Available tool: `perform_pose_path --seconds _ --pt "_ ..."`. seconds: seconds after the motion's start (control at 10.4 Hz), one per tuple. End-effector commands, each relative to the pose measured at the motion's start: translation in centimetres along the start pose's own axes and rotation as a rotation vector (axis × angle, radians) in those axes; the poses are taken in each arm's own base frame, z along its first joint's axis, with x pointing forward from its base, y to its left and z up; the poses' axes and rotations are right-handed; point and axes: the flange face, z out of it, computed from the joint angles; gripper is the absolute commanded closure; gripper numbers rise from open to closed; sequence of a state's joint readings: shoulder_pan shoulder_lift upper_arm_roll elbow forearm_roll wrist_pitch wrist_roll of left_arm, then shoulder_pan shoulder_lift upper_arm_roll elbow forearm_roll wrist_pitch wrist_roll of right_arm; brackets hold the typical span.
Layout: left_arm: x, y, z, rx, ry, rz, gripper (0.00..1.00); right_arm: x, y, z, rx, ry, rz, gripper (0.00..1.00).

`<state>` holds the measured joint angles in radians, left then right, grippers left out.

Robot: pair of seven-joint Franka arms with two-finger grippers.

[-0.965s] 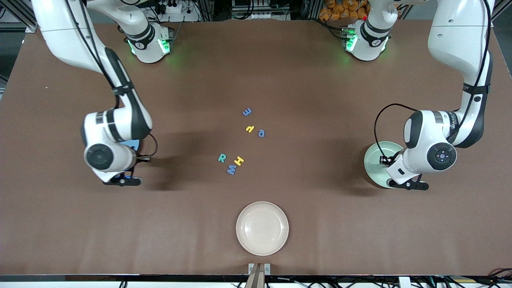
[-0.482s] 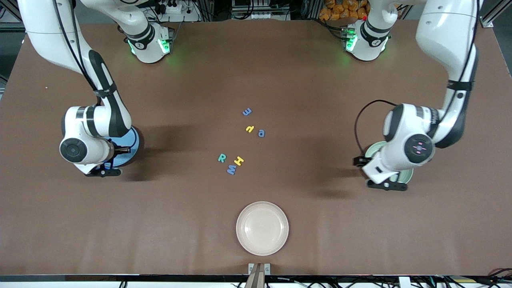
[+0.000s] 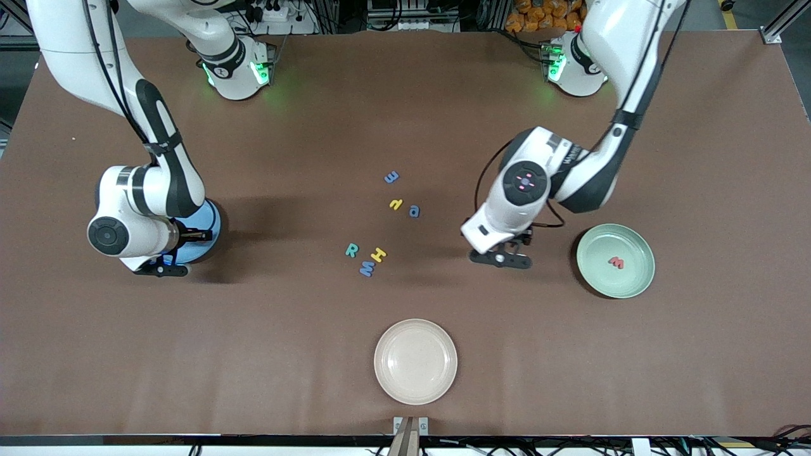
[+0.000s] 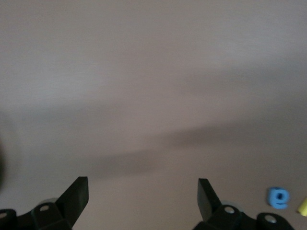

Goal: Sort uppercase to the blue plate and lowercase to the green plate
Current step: 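Reach the right gripper to the teal R while the left gripper reaches blue letter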

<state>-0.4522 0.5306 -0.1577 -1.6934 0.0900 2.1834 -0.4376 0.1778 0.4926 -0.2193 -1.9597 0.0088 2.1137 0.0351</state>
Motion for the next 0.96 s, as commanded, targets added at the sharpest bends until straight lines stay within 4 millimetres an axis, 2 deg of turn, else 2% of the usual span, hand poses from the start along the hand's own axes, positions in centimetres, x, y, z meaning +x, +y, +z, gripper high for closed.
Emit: perform_pose_path --seconds 0.0,0.1,0.29,0.39,0.48,0.58,0.68,0.87 --pt "-1.6 5.6 2.6 -0.01 0.024 0.055 0.0 0.0 -1.4 -2.1 0.099 0.011 0.079 0.28" --pt "-2.6 8.2 4.3 -0.022 0.032 0.093 0.0 0.3 -2.7 -2.7 0.113 0.027 0.144 0.28" --pt "-4.4 13.6 7.1 -0.046 0.051 0.169 0.0 1.0 -7.9 -4.8 0.14 0.085 0.216 0.28" --pt "-5.2 14.8 8.7 -0.042 0.039 0.181 0.0 1.1 -10.6 -5.6 0.16 0.115 0.234 0.28" --pt "-6.5 16.4 9.4 -0.038 0.03 0.183 0.0 1.1 -13.6 -6.7 0.19 0.152 0.273 0.28" --pt "-7.2 17.3 9.7 -0.034 0.026 0.186 0.0 1.2 -17.1 -7.5 0.212 0.179 0.3 0.28" --pt "-7.5 17.6 9.7 -0.033 0.025 0.189 0.0 1.4 -19.8 -8.1 0.229 0.191 0.342 0.28" --pt "-7.4 17.3 9.8 -0.029 0.025 0.187 0.0 1.1 -23.8 -8.6 0.26 0.208 0.372 0.28"
